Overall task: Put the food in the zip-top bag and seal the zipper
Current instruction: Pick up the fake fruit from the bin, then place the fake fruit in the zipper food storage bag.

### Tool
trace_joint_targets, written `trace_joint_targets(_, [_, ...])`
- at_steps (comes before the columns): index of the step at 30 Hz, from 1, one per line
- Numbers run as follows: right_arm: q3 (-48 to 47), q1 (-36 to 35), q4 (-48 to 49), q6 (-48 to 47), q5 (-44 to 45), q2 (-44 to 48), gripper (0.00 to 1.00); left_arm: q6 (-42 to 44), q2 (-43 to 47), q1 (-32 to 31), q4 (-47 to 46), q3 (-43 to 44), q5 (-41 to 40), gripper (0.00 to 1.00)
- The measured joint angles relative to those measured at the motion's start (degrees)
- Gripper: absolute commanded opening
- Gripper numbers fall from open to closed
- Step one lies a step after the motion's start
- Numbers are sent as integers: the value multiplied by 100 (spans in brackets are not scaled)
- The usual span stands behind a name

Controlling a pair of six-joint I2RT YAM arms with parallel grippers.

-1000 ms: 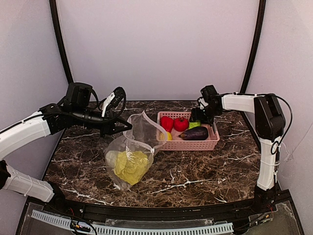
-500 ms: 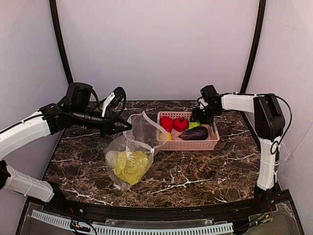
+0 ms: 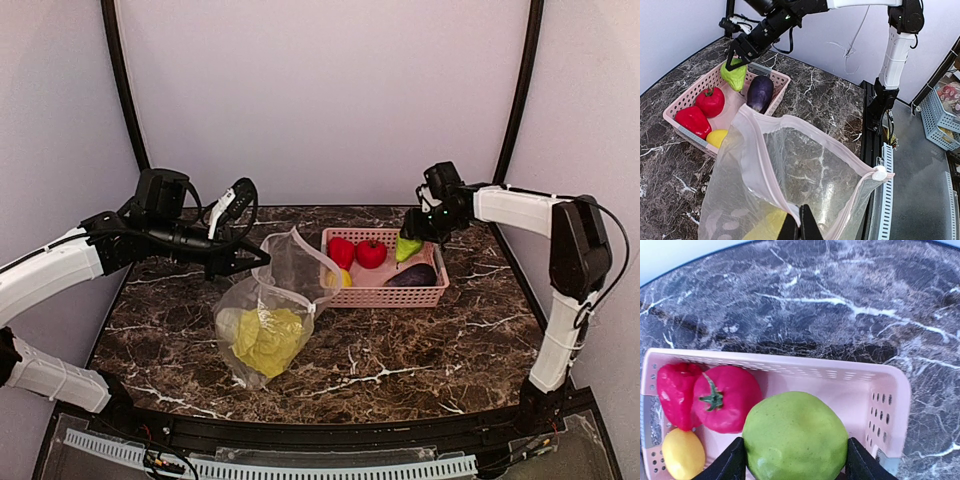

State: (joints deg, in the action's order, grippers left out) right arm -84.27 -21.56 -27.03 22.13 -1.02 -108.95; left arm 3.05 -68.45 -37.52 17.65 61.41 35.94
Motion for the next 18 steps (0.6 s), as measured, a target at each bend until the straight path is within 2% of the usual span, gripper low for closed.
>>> trace_joint_targets(5, [260,-7,92,-74,31,1029,60,0,0,-15,0,0,0,1])
trace_joint_targets(10, [407,-203,256,-184,-341,1792,60,0,2,-28,0,0,-2,1])
trace_joint_targets(18, [505,-1655,868,-688,-898,2581,61,-2,26,-33,0,0,0,1])
